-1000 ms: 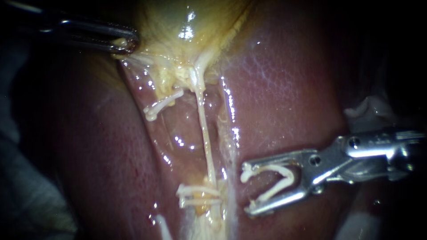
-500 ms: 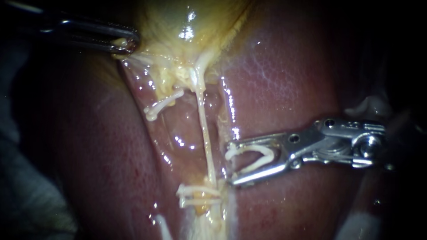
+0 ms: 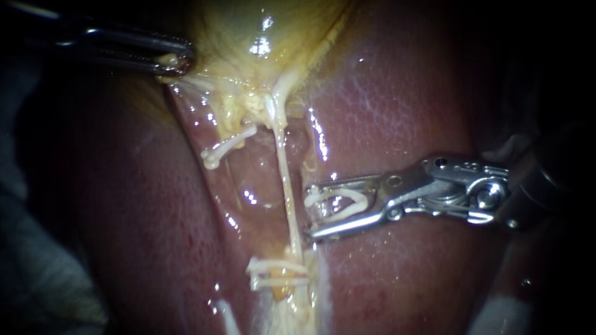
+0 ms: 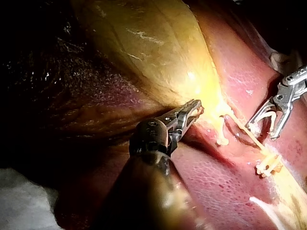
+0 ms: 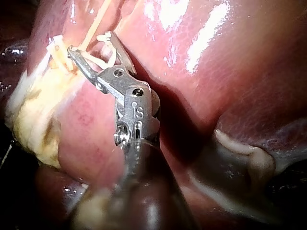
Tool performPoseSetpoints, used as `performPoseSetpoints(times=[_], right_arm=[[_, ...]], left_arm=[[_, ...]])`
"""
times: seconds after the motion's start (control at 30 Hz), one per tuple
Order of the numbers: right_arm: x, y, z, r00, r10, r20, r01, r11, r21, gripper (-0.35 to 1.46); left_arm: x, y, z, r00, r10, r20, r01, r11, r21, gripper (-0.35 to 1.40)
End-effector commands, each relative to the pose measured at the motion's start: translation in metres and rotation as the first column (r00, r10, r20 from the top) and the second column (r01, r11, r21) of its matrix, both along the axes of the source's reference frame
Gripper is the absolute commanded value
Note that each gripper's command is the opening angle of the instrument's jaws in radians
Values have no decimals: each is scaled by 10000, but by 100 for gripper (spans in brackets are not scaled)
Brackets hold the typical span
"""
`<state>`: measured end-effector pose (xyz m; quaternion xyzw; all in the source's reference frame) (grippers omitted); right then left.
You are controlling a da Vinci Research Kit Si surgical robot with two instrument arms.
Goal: Clipping first clip right tube
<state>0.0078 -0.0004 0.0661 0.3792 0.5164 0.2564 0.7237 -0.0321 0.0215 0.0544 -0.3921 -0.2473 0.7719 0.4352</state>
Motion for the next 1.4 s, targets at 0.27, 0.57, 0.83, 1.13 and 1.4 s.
performPoseSetpoints(times=[0.27,0.57,0.83,1.13,1.4], right_arm=[[20,-4,6,9999,108,103,-108,9999,61,50],[38,-12,6,9998,180,117,-180,9998,29,50],[45,-23,-4,9996,108,-277,-100,9996,277,50],[53,-37,-26,9967,-82,-803,132,9980,621,49],[48,-36,-31,9912,-717,-1111,810,9934,818,36]], left_arm=[[-1,0,-1,10000,25,-1,-25,10000,-49,-35],[-1,-1,-1,10000,22,-3,-22,10000,-49,-35],[-1,-1,-1,10000,18,-5,-18,10000,-49,-35],[-1,-1,-2,10000,17,-6,-17,10000,-49,-35],[-1,-1,-2,10000,17,-6,-17,10000,-49,-35]])
